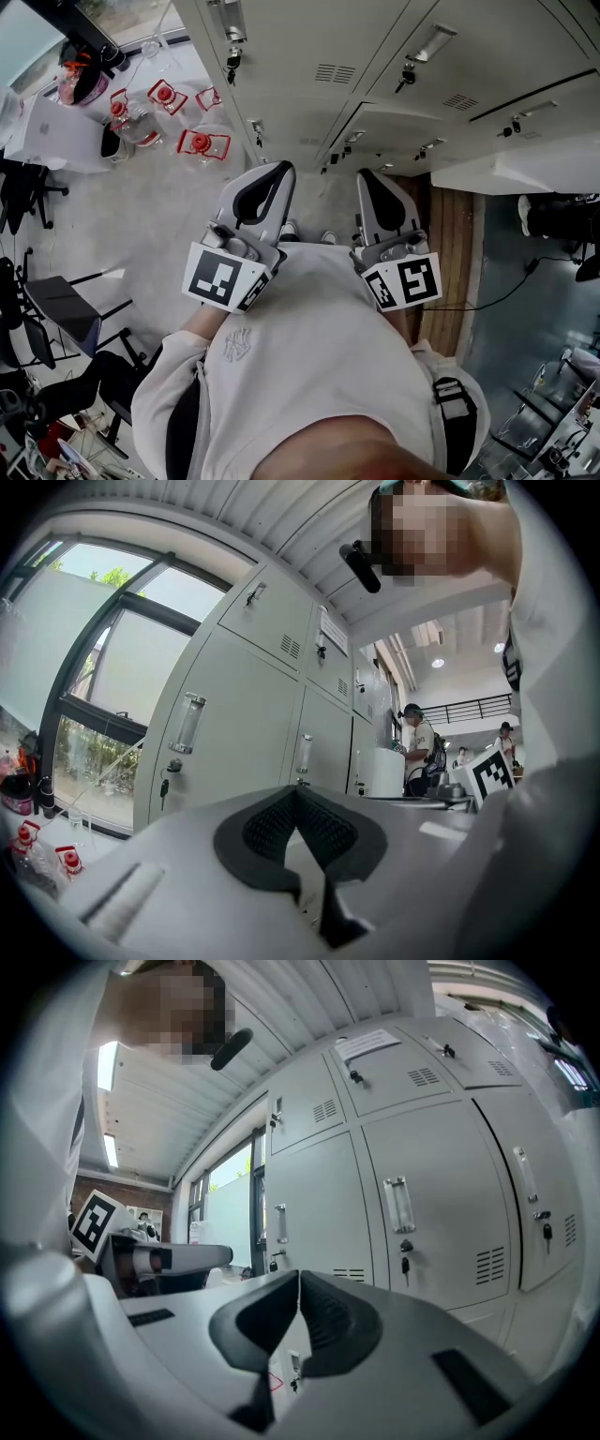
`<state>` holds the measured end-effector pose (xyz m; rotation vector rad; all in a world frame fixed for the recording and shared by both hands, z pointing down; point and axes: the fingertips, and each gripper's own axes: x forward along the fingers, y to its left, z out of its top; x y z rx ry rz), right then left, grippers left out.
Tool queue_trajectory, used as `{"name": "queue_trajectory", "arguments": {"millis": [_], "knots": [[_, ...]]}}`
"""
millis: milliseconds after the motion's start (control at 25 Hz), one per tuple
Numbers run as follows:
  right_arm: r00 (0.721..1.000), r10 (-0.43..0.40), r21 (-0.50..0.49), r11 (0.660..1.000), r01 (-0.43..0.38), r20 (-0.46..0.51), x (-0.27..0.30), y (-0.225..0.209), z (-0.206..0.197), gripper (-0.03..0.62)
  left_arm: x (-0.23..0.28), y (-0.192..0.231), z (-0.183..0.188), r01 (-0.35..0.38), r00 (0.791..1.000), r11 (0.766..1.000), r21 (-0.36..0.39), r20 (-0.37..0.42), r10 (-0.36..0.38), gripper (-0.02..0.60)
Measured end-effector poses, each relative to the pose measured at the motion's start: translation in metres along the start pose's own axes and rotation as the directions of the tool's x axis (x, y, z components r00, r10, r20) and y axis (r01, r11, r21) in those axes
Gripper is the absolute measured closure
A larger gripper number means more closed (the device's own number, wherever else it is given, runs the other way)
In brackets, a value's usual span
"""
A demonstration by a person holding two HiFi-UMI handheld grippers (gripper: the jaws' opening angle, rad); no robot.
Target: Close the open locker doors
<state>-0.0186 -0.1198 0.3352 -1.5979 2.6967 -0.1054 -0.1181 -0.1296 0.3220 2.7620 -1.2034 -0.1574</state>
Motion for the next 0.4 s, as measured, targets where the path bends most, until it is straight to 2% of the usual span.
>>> {"name": "queue_trajectory", "arguments": {"millis": [400], "knots": [[1.000,-0.002,0.010,1.000,0.003,-0.020,0.0045,0.0006,-0.0059,0.580,0.0007,0.0024,-0.0028,0.005,1.000,1.000,-0.012,-0.004,-0.005,0.580]]}}
